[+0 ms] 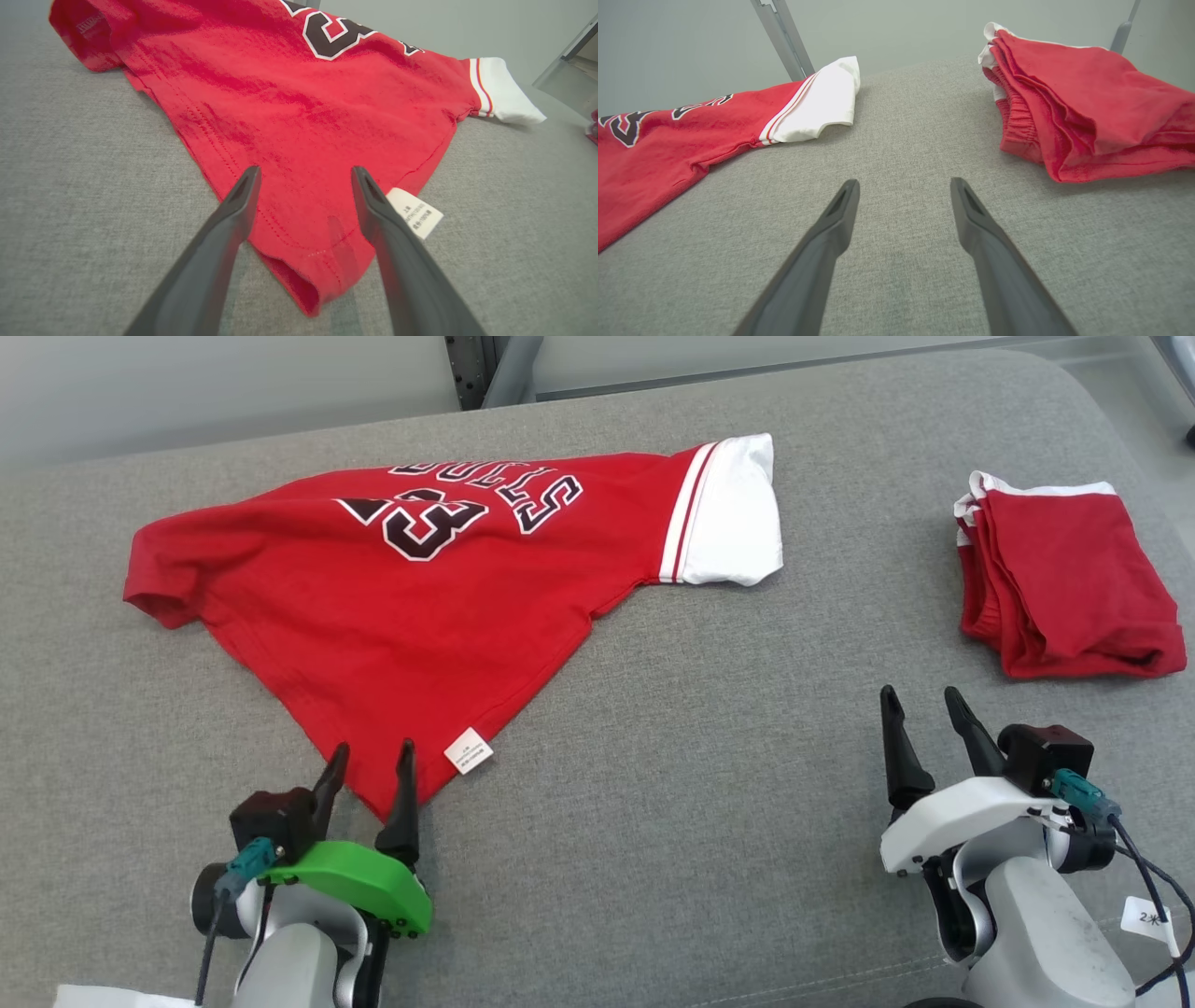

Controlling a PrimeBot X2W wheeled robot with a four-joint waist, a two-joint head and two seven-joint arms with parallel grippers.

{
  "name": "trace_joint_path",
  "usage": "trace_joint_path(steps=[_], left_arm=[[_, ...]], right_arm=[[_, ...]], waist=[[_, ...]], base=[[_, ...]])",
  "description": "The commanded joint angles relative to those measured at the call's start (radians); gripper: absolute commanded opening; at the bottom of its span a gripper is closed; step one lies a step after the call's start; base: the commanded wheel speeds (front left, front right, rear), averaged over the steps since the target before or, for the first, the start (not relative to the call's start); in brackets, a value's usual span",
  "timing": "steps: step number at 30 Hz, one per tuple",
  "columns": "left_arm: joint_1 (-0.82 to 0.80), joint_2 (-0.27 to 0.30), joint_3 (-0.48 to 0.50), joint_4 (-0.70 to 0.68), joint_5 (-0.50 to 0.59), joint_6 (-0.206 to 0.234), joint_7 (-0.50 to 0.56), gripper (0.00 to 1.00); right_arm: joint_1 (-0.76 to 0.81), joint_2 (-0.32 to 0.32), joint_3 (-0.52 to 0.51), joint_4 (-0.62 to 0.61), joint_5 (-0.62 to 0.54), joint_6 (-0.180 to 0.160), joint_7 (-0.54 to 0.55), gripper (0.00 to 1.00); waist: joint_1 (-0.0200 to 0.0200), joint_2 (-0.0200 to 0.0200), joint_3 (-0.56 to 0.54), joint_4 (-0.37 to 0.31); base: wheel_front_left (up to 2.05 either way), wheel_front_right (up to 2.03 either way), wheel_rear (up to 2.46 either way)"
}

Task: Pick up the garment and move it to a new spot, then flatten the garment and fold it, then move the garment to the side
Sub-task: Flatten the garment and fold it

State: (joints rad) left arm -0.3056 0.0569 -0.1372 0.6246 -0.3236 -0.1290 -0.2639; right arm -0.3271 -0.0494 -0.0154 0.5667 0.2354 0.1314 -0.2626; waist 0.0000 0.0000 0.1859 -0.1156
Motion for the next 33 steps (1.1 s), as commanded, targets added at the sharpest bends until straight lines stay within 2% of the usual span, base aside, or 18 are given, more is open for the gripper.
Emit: trace_joint_path(steps=[1,12,18,26,27,28,29,30,31,33], left_arm=[[0.015,-0.001,-0.009,-0.005,0.008,-0.002,0.0,1.0],[0.1,-0.005,0.01,0.001,0.02,-0.002,0.0,1.0],[0.119,-0.005,-0.02,-0.007,-0.04,-0.002,0.0,1.0],[0.096,-0.004,-0.023,0.005,-0.062,-0.002,0.0,0.99],[0.09,-0.004,-0.024,0.006,-0.065,-0.002,0.0,0.96],[0.085,-0.004,-0.025,0.007,-0.069,-0.002,0.0,0.86],[0.081,-0.004,-0.025,0.005,-0.075,-0.002,0.0,0.49],[0.078,-0.004,-0.025,-0.001,-0.08,-0.002,0.0,0.31],[0.076,-0.005,-0.025,-0.01,-0.078,-0.002,0.0,0.03],[0.076,-0.005,-0.023,-0.018,-0.078,-0.002,0.0,0.0]], right_arm=[[0.018,-0.003,-0.002,0.003,0.001,-0.002,-0.003,1.0],[0.034,-0.003,-0.002,0.005,0.008,-0.002,-0.003,1.0],[0.038,-0.003,-0.008,0.007,0.0,-0.002,-0.003,1.0],[0.025,-0.003,-0.005,0.001,-0.003,-0.002,-0.003,1.0],[0.024,-0.003,-0.006,-0.001,-0.004,-0.002,-0.003,1.0],[0.024,-0.003,-0.006,-0.002,-0.003,-0.002,-0.003,1.0],[0.023,-0.003,-0.006,-0.003,-0.003,-0.002,-0.003,1.0],[0.023,-0.003,-0.007,-0.004,-0.002,-0.002,-0.003,1.0],[0.022,-0.003,-0.008,-0.004,-0.001,-0.002,-0.003,1.0],[0.022,-0.003,-0.009,-0.005,0.0,-0.002,-0.003,1.0]], waist=[[0.0,0.0,-0.006,0.002],[0.0,0.0,-0.03,-0.01],[0.0,0.0,-0.033,-0.013],[0.0,0.0,-0.021,-0.025],[0.0,0.0,-0.019,-0.027],[0.0,0.0,-0.017,-0.029],[0.0,0.0,-0.014,-0.03],[0.0,0.0,-0.013,-0.032],[0.0,0.0,-0.011,-0.033],[0.0,0.0,-0.009,-0.033]], base=[[0.0,0.0,0.0],[0.0,0.0,0.0],[0.0,0.0,0.0],[0.0,0.0,0.0],[0.0,0.0,0.0],[0.0,0.0,0.0],[0.0,0.0,0.0],[0.0,0.0,0.0],[0.0,0.0,0.0],[0.0,0.0,0.0]])
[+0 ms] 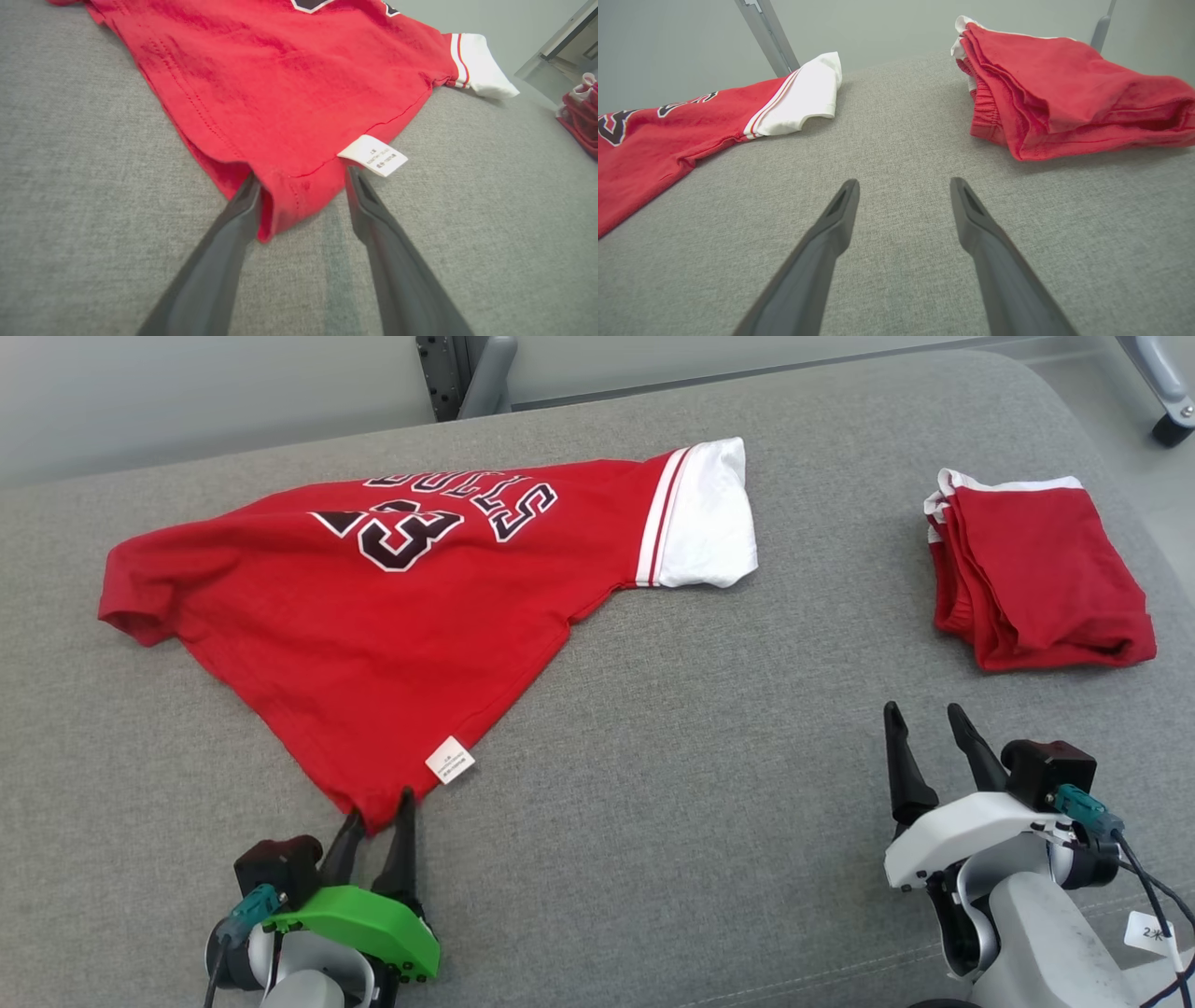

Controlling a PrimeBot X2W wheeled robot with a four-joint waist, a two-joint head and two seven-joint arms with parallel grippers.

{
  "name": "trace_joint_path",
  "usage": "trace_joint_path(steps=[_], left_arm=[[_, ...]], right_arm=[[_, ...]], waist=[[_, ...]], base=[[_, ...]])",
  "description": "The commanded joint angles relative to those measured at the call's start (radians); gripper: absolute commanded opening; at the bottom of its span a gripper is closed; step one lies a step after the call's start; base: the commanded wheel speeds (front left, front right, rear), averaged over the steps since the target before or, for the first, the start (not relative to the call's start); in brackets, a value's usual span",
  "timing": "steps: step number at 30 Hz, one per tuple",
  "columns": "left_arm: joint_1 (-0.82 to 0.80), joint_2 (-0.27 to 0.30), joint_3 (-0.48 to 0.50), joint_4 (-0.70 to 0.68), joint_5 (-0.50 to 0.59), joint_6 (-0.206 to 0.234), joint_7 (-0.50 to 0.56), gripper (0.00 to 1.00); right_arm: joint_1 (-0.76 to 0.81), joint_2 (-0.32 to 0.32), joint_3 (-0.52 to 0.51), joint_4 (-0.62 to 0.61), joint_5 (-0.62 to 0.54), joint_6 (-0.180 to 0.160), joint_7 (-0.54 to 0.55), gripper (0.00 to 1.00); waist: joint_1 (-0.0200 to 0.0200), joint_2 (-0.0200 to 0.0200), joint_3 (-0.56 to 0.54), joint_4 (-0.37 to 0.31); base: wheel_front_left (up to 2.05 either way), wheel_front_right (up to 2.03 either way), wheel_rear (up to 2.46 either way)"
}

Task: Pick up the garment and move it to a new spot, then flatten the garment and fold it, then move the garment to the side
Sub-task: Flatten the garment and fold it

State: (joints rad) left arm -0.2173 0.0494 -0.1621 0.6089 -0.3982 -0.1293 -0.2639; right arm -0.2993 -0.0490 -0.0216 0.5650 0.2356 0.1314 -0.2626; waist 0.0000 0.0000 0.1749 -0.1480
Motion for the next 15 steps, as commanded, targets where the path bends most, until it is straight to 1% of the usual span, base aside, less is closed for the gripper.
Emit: trace_joint_path(steps=[1,4,6,11,15], left_arm=[[-0.011,0.003,0.0,-0.007,0.005,-0.002,0.0,0.0],[-0.008,0.003,0.003,-0.007,0.003,-0.002,0.0,0.0],[-0.005,0.004,0.025,-0.022,0.007,-0.002,0.0,0.0],[0.024,0.009,0.144,-0.105,0.046,-0.001,0.0,0.0],[0.05,0.029,0.249,-0.166,0.093,0.0,0.0,0.0]], right_arm=[[-0.006,-0.004,-0.004,-0.003,0.0,-0.002,-0.003,1.0],[0.0,-0.004,-0.009,0.0,0.005,-0.002,-0.003,1.0],[0.008,-0.004,-0.016,0.004,0.008,-0.002,-0.003,1.0],[0.028,-0.004,-0.029,0.01,0.015,-0.002,-0.003,1.0],[0.034,-0.003,-0.022,0.017,0.03,-0.002,-0.003,1.0]], waist=[[0.0,0.0,0.002,-0.001],[0.0,0.0,-0.001,0.002],[0.0,0.0,-0.01,0.009],[0.0,0.0,-0.04,0.044],[0.0,0.0,-0.06,0.069]], base=[[0.0,0.0,0.0],[0.0,0.0,0.0],[0.0,0.0,0.0],[0.0,0.0,0.0],[0.0,0.0,0.0]])
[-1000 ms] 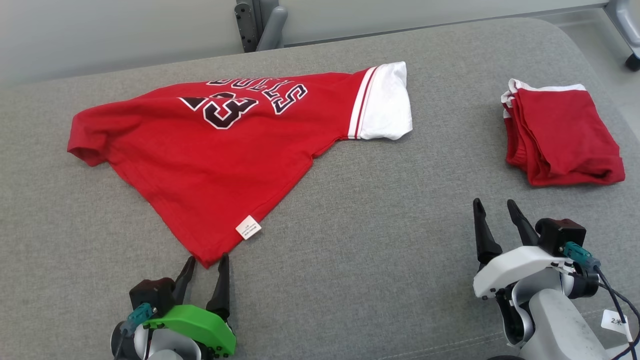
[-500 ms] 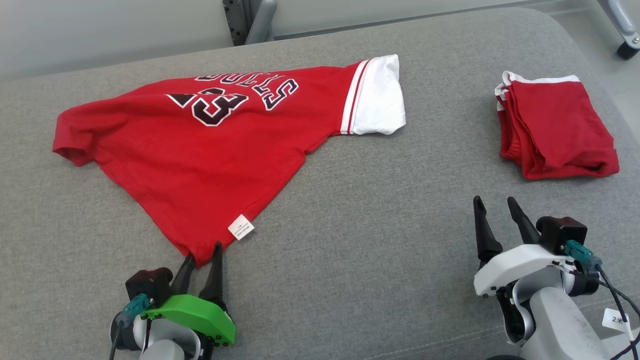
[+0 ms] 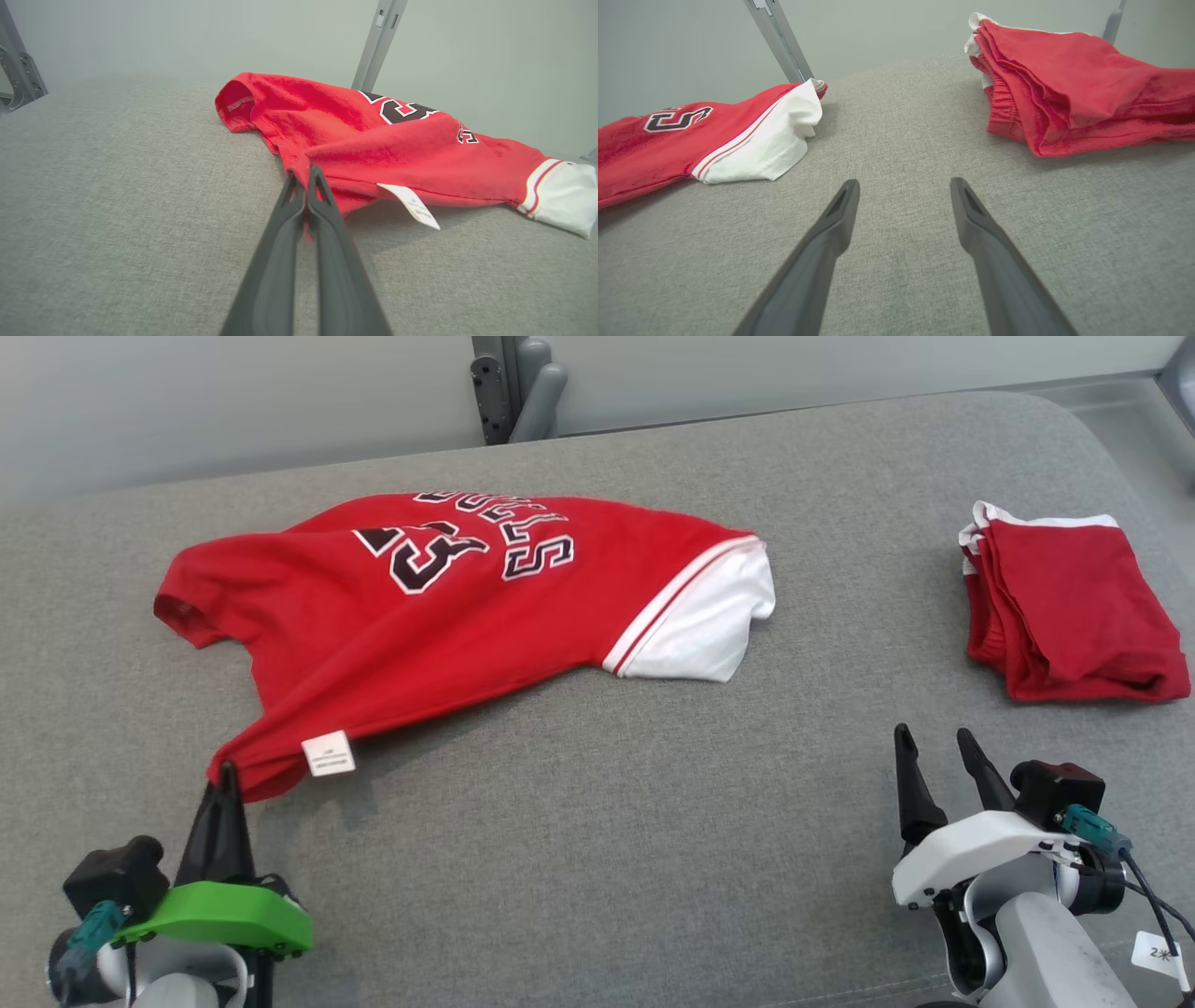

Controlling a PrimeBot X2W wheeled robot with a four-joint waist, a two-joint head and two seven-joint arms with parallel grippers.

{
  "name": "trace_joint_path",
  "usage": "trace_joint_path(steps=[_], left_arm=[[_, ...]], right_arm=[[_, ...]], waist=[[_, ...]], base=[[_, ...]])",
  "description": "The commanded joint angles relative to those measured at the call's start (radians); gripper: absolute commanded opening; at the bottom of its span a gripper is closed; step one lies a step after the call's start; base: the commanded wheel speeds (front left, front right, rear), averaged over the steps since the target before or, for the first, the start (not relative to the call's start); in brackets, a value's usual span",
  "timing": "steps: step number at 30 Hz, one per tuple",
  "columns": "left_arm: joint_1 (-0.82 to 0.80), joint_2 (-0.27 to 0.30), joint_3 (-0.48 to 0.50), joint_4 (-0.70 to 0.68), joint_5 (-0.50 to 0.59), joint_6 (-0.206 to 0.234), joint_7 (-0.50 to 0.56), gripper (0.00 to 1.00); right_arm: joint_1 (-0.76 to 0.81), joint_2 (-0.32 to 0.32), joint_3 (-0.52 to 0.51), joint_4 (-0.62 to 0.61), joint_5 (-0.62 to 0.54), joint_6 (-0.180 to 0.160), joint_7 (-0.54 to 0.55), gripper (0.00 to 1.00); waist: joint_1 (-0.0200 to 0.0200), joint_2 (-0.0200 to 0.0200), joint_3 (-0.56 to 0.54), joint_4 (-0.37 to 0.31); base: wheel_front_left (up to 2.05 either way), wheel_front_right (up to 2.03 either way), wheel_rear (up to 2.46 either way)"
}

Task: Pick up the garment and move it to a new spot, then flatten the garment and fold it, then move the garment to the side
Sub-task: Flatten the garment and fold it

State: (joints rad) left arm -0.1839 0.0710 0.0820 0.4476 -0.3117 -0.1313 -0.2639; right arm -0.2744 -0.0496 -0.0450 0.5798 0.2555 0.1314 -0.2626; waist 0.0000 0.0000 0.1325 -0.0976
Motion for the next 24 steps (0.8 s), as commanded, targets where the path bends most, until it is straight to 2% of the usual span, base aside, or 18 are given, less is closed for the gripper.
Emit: trace_joint_path(steps=[1,9,10,11,12,17,24], left_arm=[[0.024,0.013,0.023,-0.012,0.015,0.001,0.0,0.0],[0.051,0.05,0.13,0.0,0.071,0.002,0.0,0.0],[0.046,0.05,0.134,0.007,0.078,0.002,0.0,0.09],[0.041,0.048,0.133,0.016,0.082,0.002,0.0,0.61],[0.035,0.045,0.129,0.029,0.085,0.002,0.0,1.0],[0.008,0.015,0.106,0.034,0.096,0.002,0.0,1.0],[-0.005,-0.016,-0.003,0.023,0.083,0.002,0.0,1.0]], right_arm=[[0.01,-0.003,0.006,0.003,0.013,-0.002,-0.003,1.0],[0.007,-0.003,0.031,0.005,0.014,-0.002,-0.003,1.0],[0.002,-0.003,0.033,0.005,0.011,-0.002,-0.003,1.0],[-0.002,-0.003,0.036,0.003,0.007,-0.002,-0.003,1.0],[-0.008,-0.003,0.04,0.002,0.004,-0.002,-0.003,1.0],[-0.04,-0.003,0.078,0.0,0.001,-0.002,-0.003,1.0],[-0.154,-0.003,0.139,0.035,-0.049,-0.002,-0.003,1.0]], waist=[[0.0,0.0,-0.021,0.022],[0.0,0.0,-0.01,0.033],[0.0,0.0,-0.004,0.034],[0.0,0.0,0.001,0.035],[0.0,0.0,0.007,0.037],[0.0,0.0,0.043,0.06],[0.0,0.0,0.109,0.137]], base=[[0.0,0.0,0.0],[0.0,0.0,0.0],[0.0,0.0,0.0],[0.0,0.0,0.0],[0.0,0.0,0.0],[0.0,0.0,0.0],[0.0,0.0,0.0]])
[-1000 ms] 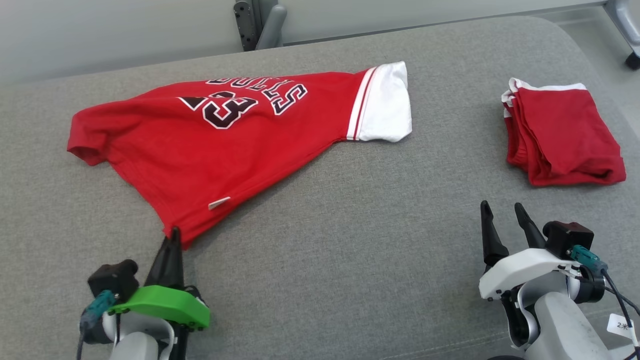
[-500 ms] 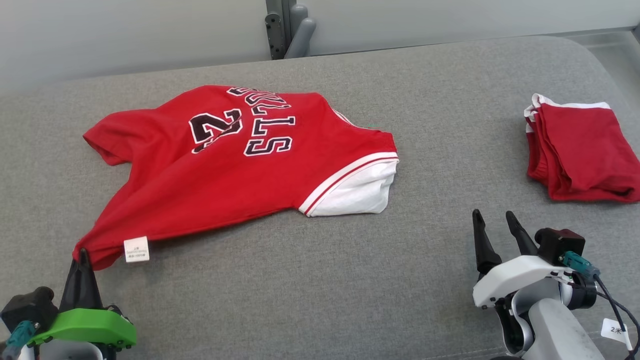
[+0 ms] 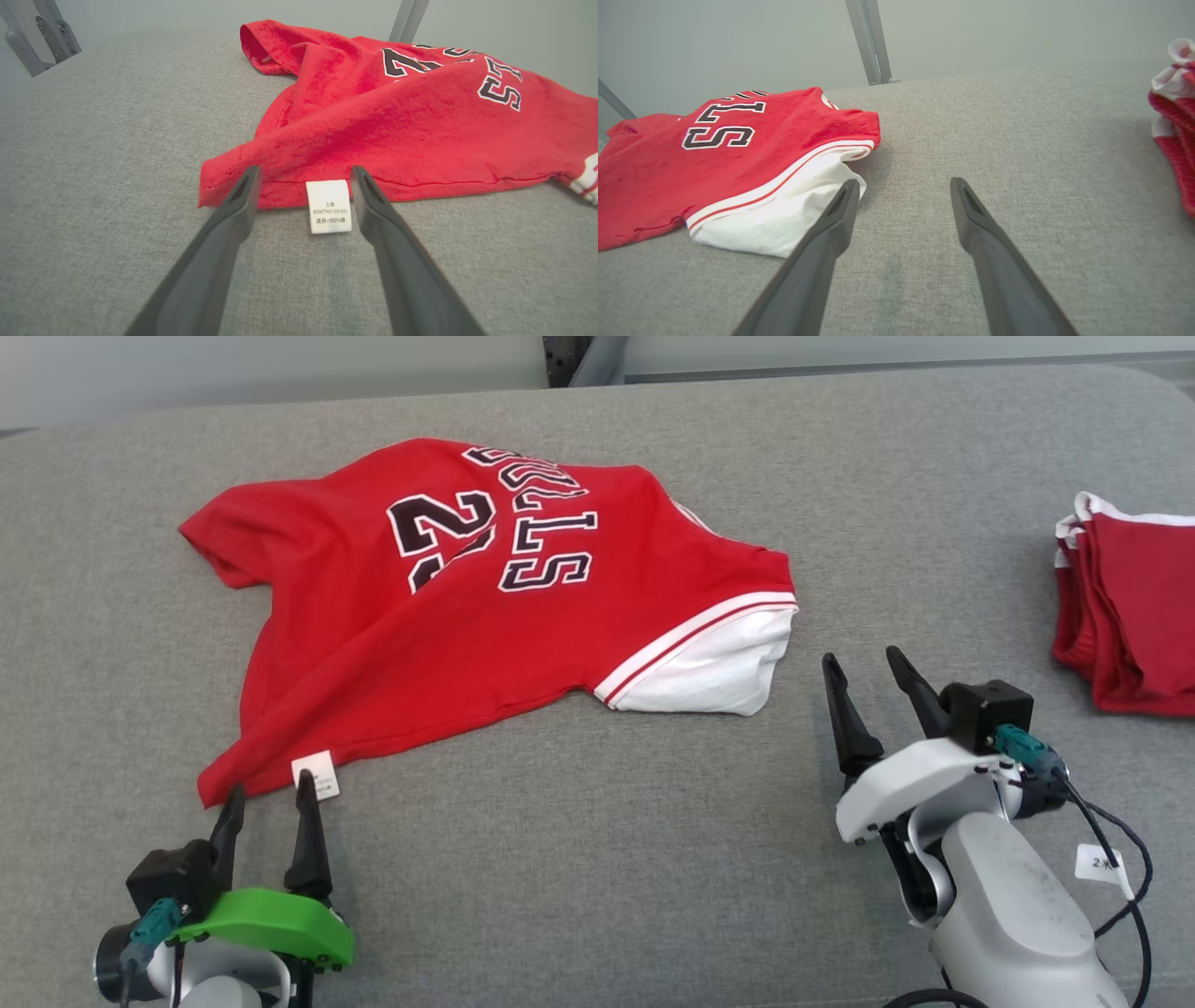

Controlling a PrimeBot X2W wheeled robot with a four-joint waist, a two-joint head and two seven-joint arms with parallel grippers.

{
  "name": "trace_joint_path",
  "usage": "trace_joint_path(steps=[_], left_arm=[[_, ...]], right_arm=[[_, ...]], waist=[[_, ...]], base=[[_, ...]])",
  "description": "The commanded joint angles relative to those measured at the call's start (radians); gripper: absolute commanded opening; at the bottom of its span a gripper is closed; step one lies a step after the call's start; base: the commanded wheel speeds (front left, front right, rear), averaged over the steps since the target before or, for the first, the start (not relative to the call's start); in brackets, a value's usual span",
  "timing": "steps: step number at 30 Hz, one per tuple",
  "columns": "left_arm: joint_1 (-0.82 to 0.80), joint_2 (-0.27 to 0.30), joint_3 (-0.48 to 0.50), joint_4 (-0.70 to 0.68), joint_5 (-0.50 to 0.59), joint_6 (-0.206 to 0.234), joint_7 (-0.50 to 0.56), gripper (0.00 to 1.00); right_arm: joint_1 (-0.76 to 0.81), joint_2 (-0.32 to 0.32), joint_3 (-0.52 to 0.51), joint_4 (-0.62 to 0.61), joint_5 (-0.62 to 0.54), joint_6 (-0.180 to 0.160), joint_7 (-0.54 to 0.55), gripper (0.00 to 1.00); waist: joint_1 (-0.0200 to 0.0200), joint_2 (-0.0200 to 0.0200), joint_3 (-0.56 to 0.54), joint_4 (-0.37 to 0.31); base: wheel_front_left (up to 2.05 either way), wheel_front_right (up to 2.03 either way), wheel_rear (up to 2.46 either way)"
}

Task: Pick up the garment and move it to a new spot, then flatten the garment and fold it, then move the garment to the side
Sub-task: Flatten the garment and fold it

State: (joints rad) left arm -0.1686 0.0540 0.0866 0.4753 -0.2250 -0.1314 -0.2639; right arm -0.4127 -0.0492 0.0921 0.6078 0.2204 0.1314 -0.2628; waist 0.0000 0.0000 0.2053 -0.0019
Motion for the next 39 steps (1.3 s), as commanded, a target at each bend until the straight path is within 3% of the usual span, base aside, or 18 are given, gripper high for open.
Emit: trace_joint_path(steps=[1,11,12,13,14,16,22,31,39], left_arm=[[-0.023,0.0,-0.018,-0.007,-0.008,0.002,0.0,1.0],[-0.043,-0.001,-0.068,-0.035,-0.044,0.002,0.0,1.0],[-0.045,-0.002,-0.068,-0.038,-0.044,0.002,0.0,1.0],[-0.047,-0.002,-0.067,-0.041,-0.046,0.002,0.0,1.0],[-0.048,-0.002,-0.067,-0.043,-0.047,0.002,0.0,1.0],[-0.047,-0.002,-0.067,-0.046,-0.046,0.002,0.0,1.0],[-0.043,-0.002,-0.069,-0.051,-0.037,0.002,0.0,1.0],[-0.001,-0.002,-0.084,-0.033,-0.045,0.002,0.0,1.0],[0.009,-0.001,-0.114,-0.026,-0.049,0.002,0.0,1.0]], right_arm=[[-0.032,-0.004,0.006,0.022,-0.022,-0.002,-0.003,1.0],[-0.144,-0.024,-0.02,0.206,-0.068,-0.002,-0.003,0.97],[-0.151,-0.026,-0.02,0.215,-0.069,-0.002,-0.003,0.89],[-0.159,-0.027,-0.019,0.223,-0.069,-0.002,-0.003,0.72],[-0.166,-0.027,-0.018,0.231,-0.068,-0.002,-0.003,0.4],[-0.174,-0.026,-0.012,0.247,-0.057,-0.002,-0.002,0.0],[-0.161,-0.031,-0.004,0.201,-0.011,-0.002,-0.001,0.0],[-0.027,-0.053,0.041,0.001,0.069,-0.002,-0.002,0.0],[0.014,-0.057,0.034,-0.045,0.107,-0.002,-0.002,0.0]], waist=[[0.0,0.0,0.043,0.053],[0.0,0.0,0.086,0.149],[0.0,0.0,0.09,0.153],[0.0,0.0,0.094,0.155],[0.0,0.0,0.097,0.157],[0.0,0.0,0.101,0.157],[0.0,0.0,0.091,0.13],[0.0,0.0,0.019,0.031],[0.0,0.0,0.002,0.02]], base=[[0.0,0.0,0.0],[0.0,0.0,0.0],[0.0,0.0,0.0],[0.0,0.0,0.0],[0.0,0.0,0.0],[0.0,0.0,0.0],[0.0,0.0,0.0],[0.0,0.0,0.0],[0.0,0.0,0.0]])
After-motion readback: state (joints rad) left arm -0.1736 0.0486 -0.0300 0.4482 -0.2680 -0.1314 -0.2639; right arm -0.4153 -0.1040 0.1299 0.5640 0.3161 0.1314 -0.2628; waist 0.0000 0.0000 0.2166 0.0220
